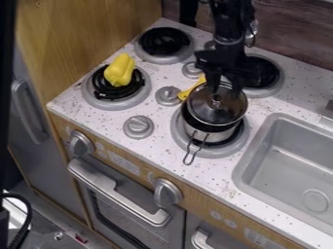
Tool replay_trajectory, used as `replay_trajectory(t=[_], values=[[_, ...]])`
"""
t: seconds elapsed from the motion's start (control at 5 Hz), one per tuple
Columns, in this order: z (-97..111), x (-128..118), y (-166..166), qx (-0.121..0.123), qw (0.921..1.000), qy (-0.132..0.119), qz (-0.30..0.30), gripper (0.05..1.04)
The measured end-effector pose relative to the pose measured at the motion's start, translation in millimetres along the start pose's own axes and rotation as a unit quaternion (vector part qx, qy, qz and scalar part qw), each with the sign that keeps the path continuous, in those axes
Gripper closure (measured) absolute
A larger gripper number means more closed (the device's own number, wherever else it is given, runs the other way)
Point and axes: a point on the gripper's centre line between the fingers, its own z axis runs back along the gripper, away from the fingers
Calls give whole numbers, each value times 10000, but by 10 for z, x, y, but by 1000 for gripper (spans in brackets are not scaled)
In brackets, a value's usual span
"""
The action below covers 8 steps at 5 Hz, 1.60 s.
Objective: Removed the cover of the pot and place it on the top right burner
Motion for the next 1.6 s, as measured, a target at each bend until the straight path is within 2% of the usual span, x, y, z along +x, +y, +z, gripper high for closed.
replay_trajectory(t=[0.2, 0.6, 1.0, 1.4, 1.6], values=[[-120, 27, -4, 61, 9999, 109, -70, 92], [-158, 22, 107, 251, 9995, 187, -35, 84], [-150, -82, 379, 383, 9986, 284, 247, 110], [-139, -130, 386, 259, 9985, 281, 393, 639], [-142, -134, 329, 289, 9989, 278, 251, 807]])
